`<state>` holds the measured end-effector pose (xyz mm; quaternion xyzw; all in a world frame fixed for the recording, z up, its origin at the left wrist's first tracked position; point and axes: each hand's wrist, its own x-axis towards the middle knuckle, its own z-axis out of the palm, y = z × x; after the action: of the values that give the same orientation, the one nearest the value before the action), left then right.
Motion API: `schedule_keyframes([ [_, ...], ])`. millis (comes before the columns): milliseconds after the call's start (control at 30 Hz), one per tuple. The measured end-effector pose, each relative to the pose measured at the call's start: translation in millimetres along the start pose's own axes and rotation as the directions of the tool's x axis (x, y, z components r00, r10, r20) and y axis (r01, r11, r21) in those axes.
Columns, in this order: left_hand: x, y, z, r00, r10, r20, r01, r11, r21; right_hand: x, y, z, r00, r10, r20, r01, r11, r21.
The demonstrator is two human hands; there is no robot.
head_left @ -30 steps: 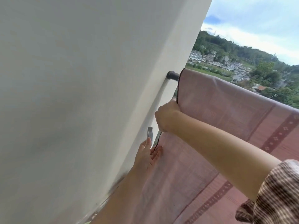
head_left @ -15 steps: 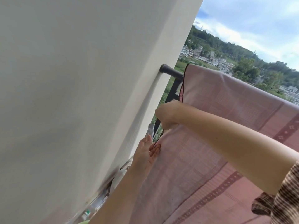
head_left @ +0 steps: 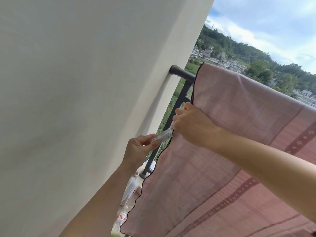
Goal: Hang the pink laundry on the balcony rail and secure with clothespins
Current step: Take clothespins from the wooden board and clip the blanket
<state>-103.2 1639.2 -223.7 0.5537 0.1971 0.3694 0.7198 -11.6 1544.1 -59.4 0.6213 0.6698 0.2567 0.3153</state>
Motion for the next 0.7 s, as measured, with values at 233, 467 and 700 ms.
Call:
schedule_keyframes([
  [233,10.0,11.2,5.5,0.996,0.068,0.049,-0.076,0.981,0.178,-0.4,3.2,12.1,0.996,-0.014,-0.090,0.007,0.997,-0.074],
  [467,24.1,30.5,1.3,0.964,0.116,0.237,-0.208,0.887,0.413,-4.0,3.4,17.1,0.994,-0.056,-0.094,0.040,0.986,-0.161],
  [700,28.2,33.1,4.6,0.966,0.016,0.256,-0.122,0.907,0.402,-8.6,-3.4,21.9,0.989,0.008,-0.148,-0.027,0.991,-0.130],
])
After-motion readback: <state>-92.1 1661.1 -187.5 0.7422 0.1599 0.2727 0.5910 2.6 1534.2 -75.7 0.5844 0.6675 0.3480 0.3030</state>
